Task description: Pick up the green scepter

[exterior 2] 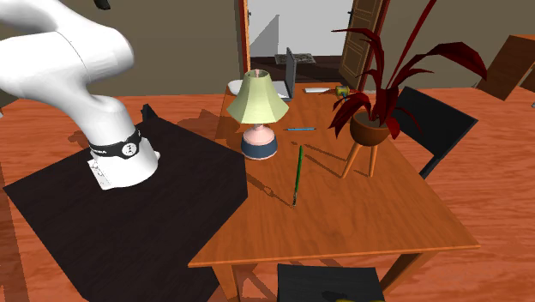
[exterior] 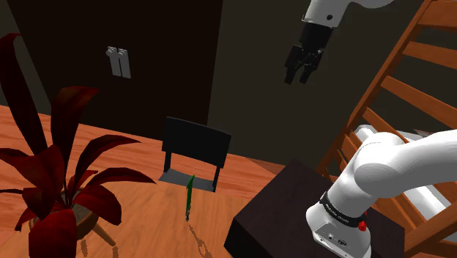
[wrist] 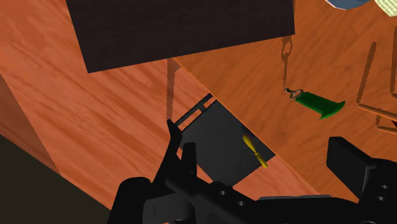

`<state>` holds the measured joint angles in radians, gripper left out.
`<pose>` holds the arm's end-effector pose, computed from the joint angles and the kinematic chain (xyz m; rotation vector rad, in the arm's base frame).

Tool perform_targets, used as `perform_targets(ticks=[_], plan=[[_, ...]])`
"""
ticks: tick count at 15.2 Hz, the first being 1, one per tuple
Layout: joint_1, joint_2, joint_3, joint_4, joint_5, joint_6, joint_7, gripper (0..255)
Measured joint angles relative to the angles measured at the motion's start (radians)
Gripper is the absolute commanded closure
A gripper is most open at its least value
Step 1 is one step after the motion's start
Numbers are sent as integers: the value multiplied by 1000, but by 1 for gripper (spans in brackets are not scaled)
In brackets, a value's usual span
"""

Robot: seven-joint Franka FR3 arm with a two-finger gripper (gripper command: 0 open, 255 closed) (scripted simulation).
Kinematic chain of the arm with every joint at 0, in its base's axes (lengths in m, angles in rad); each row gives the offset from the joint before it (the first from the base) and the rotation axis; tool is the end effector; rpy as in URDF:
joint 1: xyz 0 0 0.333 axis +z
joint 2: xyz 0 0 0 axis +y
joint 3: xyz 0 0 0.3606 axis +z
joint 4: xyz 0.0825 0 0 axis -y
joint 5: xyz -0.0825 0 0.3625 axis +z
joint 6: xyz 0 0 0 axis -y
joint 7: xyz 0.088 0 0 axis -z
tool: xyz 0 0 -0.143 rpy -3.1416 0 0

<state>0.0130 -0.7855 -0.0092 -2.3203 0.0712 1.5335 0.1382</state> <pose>0.2504 0.0103 0.5991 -3.0578 0.1976 0.0106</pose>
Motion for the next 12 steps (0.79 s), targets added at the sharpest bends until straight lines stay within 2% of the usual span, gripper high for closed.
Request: perform_targets(ticks=[2, 5, 12], plan=[[2, -5, 10, -16, 5, 15, 11, 0], [7, -59, 52, -125, 25, 96, 55, 0], [41, -110, 197, -342, 101, 332, 194, 0]])
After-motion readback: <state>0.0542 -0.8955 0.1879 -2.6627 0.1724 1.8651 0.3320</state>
